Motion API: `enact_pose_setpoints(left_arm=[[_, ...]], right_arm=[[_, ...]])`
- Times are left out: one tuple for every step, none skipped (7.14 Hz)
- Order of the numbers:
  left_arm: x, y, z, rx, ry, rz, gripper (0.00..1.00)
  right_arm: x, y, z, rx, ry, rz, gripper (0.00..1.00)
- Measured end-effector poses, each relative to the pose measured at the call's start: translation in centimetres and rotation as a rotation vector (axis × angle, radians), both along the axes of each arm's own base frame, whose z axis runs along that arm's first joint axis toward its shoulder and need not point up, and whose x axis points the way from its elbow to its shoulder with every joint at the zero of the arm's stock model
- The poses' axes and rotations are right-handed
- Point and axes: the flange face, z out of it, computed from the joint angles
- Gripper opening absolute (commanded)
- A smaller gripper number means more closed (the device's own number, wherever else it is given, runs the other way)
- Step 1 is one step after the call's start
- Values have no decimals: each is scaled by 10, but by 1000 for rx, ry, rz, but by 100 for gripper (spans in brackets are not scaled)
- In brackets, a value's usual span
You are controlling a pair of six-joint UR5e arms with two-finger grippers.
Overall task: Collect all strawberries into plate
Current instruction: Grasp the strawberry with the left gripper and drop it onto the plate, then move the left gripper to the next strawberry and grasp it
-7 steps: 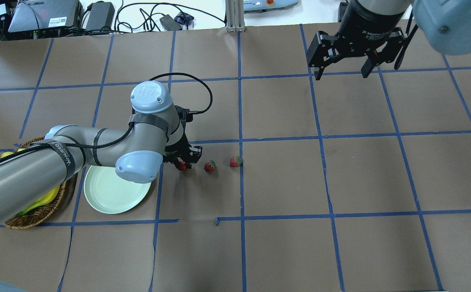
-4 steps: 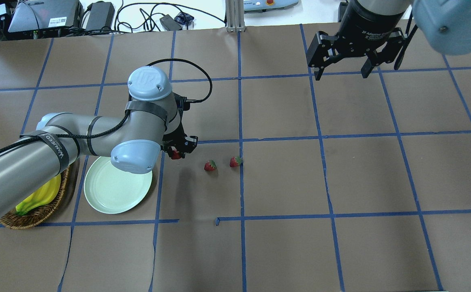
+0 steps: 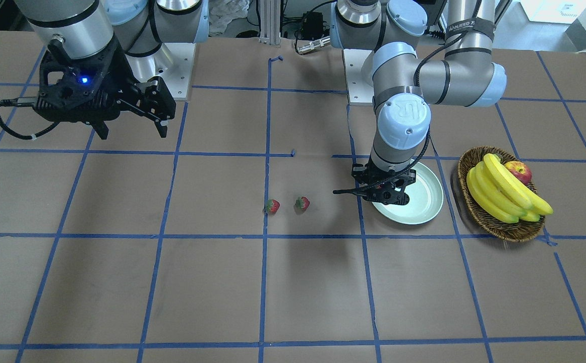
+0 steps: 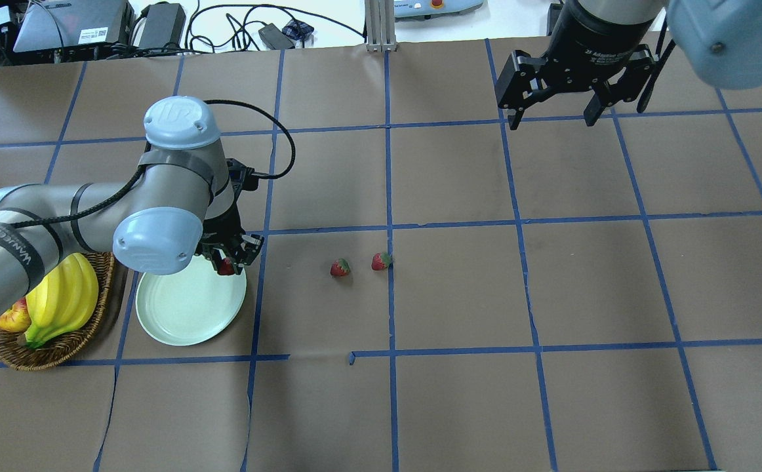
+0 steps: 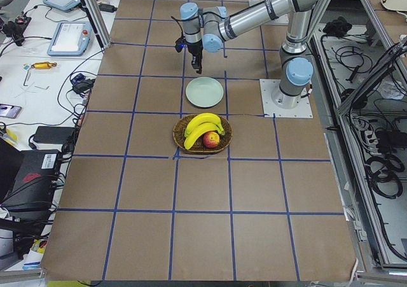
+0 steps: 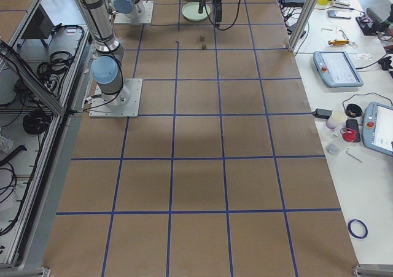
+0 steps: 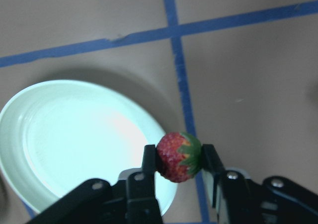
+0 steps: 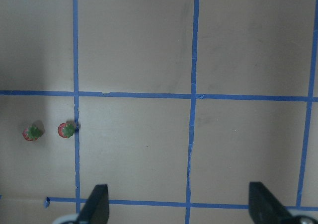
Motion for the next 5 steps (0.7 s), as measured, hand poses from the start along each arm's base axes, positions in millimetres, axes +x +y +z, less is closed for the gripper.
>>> enact_pose_setpoints(left_arm=[[11, 14, -16, 13, 6, -11, 84], [15, 22, -27, 19, 11, -4, 93], [15, 21, -29, 6, 18, 22, 96], [11, 8, -17, -41, 39, 75, 95], [-1, -12, 1, -94, 78, 142, 88]], right_arm=[[0, 0, -1, 1, 0, 0, 100], [0, 0, -1, 3, -1, 0, 100], [0, 0, -2, 4, -1, 0, 100], [0, 0, -2, 5, -1, 0, 100], [0, 0, -2, 6, -1, 0, 100]])
